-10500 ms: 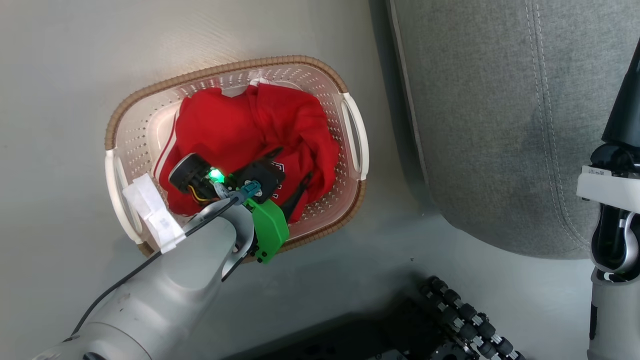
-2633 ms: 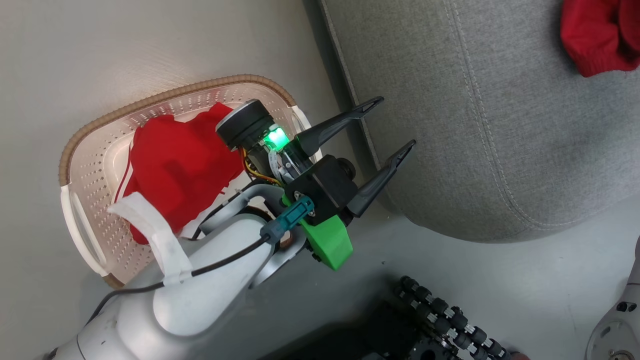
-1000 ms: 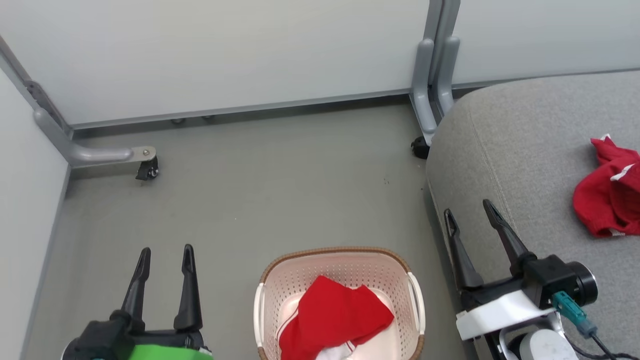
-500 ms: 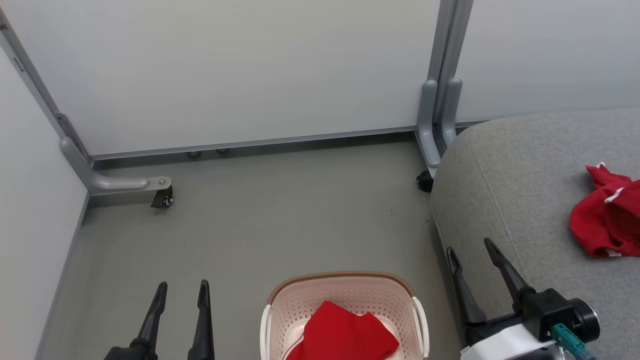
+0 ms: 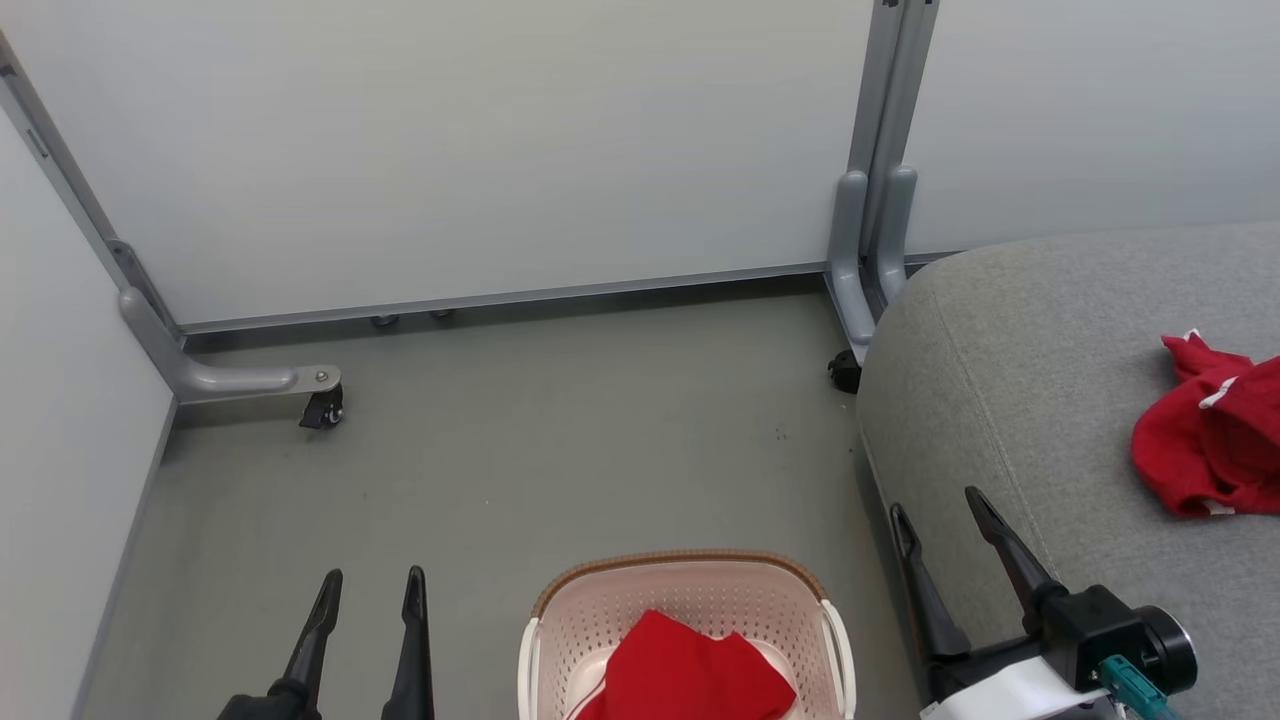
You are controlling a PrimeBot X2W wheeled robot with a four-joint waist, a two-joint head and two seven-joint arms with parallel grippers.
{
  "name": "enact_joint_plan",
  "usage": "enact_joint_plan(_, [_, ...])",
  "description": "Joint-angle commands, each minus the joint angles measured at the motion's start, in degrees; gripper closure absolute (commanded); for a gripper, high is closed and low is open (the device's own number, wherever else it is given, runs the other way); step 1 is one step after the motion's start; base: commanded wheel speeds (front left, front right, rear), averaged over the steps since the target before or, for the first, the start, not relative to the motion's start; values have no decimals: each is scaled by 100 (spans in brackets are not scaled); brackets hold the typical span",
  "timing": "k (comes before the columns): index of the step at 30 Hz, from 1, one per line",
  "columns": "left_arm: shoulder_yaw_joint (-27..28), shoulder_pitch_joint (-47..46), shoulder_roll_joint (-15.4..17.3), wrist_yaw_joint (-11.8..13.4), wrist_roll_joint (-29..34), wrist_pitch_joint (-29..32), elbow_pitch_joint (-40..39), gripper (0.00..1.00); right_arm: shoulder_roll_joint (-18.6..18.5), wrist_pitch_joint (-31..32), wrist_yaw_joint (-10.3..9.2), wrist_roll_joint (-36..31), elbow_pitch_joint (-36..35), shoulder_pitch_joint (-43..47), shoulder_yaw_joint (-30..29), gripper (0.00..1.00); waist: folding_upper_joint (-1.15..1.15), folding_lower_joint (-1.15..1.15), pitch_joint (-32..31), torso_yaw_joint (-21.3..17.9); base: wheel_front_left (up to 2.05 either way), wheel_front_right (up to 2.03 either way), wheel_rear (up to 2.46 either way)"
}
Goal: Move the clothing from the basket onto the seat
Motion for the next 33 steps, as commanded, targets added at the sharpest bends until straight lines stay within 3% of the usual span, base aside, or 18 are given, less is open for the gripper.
enact_joint_plan(1, [9, -20, 8, 8, 16, -3, 6, 0, -27, -18, -10, 22, 7, 68, -12, 0, 0, 0, -14, -6, 0, 0, 0])
enact_joint_plan(25, [111, 23, 8, -28, 48, -4, 12, 0, -32, -18, -10, 46, -5, 100, -65, 0, 0, 0, 6, -94, 0, 0, 0])
enact_joint_plan(33, [-92, -189, 8, -126, 104, -4, 313, 0, -36, -18, -10, 22, -74, 11, -201, 0, 0, 0, 213, -163, 0, 0, 0])
